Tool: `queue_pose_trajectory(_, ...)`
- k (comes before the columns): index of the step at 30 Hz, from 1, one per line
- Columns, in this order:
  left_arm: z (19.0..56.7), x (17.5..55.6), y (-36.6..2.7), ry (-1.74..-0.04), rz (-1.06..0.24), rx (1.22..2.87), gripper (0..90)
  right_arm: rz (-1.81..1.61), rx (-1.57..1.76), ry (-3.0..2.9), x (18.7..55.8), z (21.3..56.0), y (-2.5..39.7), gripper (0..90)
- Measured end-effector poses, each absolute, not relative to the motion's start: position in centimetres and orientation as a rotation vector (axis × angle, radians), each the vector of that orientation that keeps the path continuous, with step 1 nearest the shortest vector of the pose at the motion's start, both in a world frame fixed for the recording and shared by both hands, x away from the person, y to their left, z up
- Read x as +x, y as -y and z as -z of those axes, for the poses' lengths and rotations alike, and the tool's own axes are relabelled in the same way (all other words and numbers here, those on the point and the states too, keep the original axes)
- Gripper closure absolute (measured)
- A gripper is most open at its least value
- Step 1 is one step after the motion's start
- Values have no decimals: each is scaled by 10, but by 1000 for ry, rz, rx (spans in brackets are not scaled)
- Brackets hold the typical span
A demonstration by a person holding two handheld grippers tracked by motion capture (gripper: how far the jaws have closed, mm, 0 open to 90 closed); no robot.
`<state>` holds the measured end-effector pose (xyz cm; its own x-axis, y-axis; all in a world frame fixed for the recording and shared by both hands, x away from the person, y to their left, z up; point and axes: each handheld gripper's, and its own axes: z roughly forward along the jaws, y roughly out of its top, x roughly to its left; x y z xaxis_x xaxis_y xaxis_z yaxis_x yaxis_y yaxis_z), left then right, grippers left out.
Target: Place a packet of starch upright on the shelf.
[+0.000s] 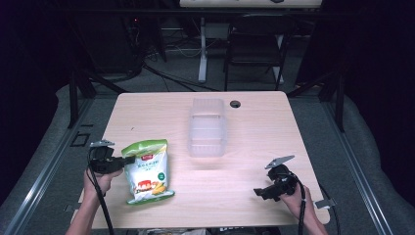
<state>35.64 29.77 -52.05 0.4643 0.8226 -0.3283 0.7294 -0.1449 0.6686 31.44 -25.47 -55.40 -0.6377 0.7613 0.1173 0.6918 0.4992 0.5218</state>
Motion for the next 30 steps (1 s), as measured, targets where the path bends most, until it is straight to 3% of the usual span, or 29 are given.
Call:
queue_pose_trajectory(12,505,352,-300,-1249,-147,1878,898,-811,1263,-2619,315,554,254,134)
queue_pose_trajectory(30,473,339,-290,-1079,-269,1881,899,-797,1254,-2622,315,553,256,134)
